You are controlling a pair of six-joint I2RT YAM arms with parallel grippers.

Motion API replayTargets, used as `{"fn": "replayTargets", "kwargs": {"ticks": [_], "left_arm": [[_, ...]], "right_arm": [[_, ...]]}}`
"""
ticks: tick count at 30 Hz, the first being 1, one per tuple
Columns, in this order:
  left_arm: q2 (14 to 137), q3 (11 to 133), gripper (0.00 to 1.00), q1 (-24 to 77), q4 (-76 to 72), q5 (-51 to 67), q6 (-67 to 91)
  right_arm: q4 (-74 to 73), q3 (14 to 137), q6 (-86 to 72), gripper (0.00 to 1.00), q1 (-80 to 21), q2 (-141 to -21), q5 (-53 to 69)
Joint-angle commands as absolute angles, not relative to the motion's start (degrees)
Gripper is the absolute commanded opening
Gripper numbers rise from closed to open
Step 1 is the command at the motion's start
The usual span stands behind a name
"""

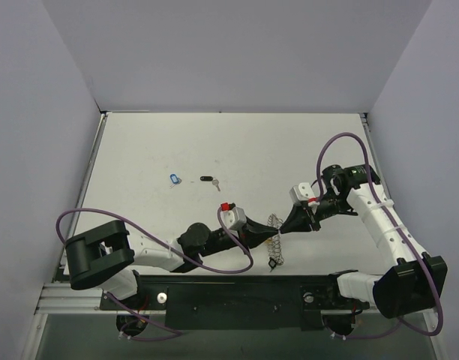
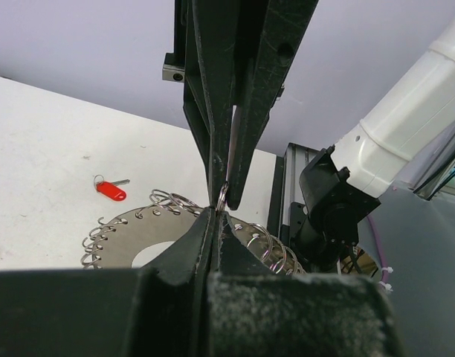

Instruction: Put the keys on the keyring

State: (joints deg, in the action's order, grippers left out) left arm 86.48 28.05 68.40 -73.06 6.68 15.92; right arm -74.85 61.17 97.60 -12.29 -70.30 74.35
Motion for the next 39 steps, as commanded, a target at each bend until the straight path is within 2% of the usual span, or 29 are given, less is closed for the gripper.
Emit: {"fn": "replayTargets", "kwargs": {"ticks": [1, 9, 11, 12, 13, 15, 19, 24, 26, 29, 32, 39], "left_arm": [[86.66, 30.85, 0.0, 68.55, -83.76, 5.19, 16.35], [86.84, 30.59, 0.0, 68.47, -82.71, 4.13, 17.58], [86.31, 30.15, 0.12, 68.47, -81.4, 4.13, 18.19], [85.96, 29.54, 0.25, 68.47, -81.04, 3.96, 18.28], [84.83, 29.1, 0.29, 68.47, -79.99, 3.35, 18.37], [82.28, 27.25, 0.47, 68.47, -77.89, 2.29, 18.28], [75.08, 25.58, 0.57, 68.38, -66.32, 1.41, 15.74], [69.44, 30.58, 0.62, 68.29, -44.69, 2.28, 10.03], [69.43, 32.51, 0.62, 68.29, -41.5, 2.81, 8.01], [70.75, 33.83, 0.61, 68.38, -41.75, 3.43, 6.25], [74.34, 35.5, 0.49, 68.47, -43.67, 4.92, 5.71], [81.47, 38.05, 0.43, 68.64, -53.34, 8.34, 6.15]], "right_arm": [[-84.37, 60.65, 98.44, 0.0, -12.13, -70.93, 77.96], [-83.5, 62.66, 90.73, 0.0, -12.04, -72.33, 73.92], [-83.06, 64.33, 86.34, 0.0, -12.13, -72.86, 71.73], [-83.14, 65.64, 85.26, 0.0, -12.13, -73.12, 70.33], [-82.88, 66.35, 82.38, 0.0, -12.39, -73.3, 69.18], [-82.79, 69.16, 78.25, 0.0, -13.18, -74.0, 64.71], [-80.61, 72.06, 68.13, 0.0, -16.33, -74.62, 56.89], [-74.1, 74.09, 54.69, 0.0, -22.92, -73.3, 45.72], [-74.27, 75.41, 52.83, 0.0, -24.07, -73.82, 43.25], [-74.62, 76.99, 52.21, 0.0, -24.17, -74.44, 41.67], [-75.32, 77.08, 52.91, 0.0, -24.26, -74.62, 42.01], [-76.02, 76.38, 54.84, 0.0, -24.26, -74.44, 43.15]]}}
